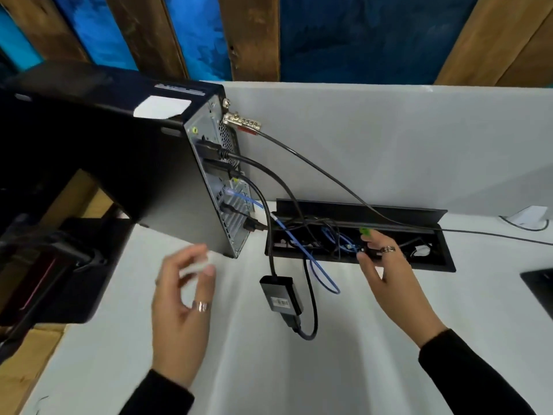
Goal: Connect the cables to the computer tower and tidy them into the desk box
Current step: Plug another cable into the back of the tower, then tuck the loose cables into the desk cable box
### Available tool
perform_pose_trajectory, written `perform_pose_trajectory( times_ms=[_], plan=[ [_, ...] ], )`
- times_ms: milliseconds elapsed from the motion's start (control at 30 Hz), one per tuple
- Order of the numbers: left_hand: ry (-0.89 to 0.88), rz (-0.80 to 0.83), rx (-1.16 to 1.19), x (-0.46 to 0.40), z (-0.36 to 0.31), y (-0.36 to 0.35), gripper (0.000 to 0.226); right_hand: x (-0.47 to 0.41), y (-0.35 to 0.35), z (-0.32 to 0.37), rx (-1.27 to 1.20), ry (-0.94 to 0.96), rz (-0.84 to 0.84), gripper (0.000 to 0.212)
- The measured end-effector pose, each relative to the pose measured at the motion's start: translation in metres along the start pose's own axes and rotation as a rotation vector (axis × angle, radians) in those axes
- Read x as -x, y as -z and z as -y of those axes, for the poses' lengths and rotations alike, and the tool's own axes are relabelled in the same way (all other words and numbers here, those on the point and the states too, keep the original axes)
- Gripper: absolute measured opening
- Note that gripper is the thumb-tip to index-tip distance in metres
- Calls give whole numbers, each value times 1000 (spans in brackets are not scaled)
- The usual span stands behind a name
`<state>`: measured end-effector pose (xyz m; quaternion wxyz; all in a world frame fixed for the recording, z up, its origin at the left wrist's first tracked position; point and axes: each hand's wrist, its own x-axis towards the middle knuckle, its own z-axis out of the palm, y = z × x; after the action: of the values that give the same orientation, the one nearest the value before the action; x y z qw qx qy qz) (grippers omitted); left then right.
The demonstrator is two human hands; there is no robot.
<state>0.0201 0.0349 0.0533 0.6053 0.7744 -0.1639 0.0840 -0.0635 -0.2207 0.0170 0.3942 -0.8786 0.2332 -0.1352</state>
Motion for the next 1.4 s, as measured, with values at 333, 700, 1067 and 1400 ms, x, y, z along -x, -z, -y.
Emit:
perform_pose_trajectory(
  times_ms=[333, 700, 1067, 1400],
  plan=[
    [476, 759, -12, 90, 49, -63, 63, 16, -41, -26, 3, -21, 322, 107],
    [326, 703, 4, 78, 46, -113, 25, -11, -53, -26, 143, 166, 108, 59],
    [547, 377, 178, 36, 43, -141, 27, -51, -62, -43, 187, 78, 67, 38],
    [452, 215, 212, -4, 54, -157, 27, -66, -60, -45, -2, -13, 222, 31]
  ],
)
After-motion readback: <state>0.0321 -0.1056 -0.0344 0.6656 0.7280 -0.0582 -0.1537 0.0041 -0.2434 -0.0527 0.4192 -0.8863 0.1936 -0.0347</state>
